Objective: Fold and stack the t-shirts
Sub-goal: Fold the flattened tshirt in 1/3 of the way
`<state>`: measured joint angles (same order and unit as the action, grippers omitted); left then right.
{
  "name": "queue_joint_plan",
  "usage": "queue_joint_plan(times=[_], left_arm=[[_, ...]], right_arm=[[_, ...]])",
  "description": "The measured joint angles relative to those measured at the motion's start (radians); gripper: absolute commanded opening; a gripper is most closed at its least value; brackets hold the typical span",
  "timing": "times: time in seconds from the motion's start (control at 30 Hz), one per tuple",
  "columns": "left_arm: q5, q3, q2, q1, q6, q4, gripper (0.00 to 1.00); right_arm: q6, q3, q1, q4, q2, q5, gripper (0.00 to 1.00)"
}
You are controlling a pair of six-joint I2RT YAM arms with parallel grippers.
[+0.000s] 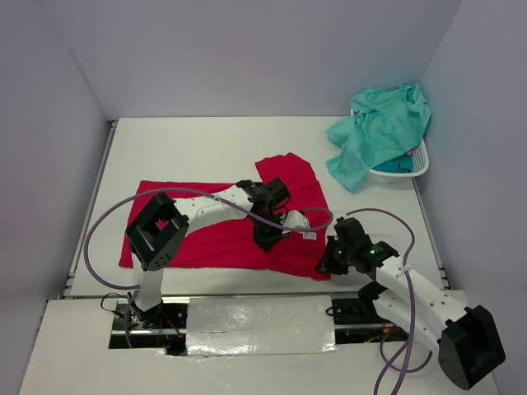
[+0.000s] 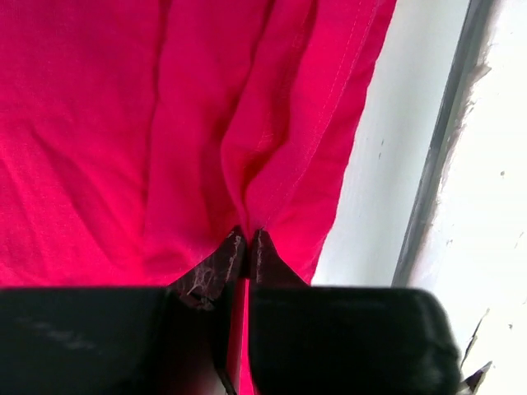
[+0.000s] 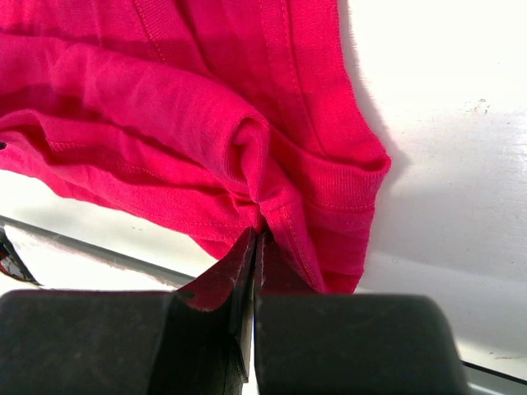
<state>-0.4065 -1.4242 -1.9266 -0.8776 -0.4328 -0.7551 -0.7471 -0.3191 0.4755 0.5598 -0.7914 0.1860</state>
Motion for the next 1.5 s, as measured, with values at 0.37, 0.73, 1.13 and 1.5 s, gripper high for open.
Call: queue_joint_plan(times=[0.37, 0.73, 1.13, 1.5], left_arm=[[0.012, -0.043, 0.003, 0.030, 0.022, -0.034, 0.00], [0.060, -0.122, 0.008, 0.157, 0.078, 0.023, 0.00], [0.149, -0.035, -0.003, 0.207, 0.236, 0.257, 0.00], [0.119, -0.023, -0.060, 0.208, 0.276, 0.312, 0.03]], right_arm=[[0.018, -0.071, 0.000, 0.030, -0.048, -0.034, 0.00], [0.258, -0.499, -0.095, -0.047, -0.435, -0.162, 0.00], [0.414, -0.573, -0.173, -0.159, -0.673, -0.178, 0.00], [0.480, -0.600, -0.181, -0.275, -0.694, -0.146, 0.03]])
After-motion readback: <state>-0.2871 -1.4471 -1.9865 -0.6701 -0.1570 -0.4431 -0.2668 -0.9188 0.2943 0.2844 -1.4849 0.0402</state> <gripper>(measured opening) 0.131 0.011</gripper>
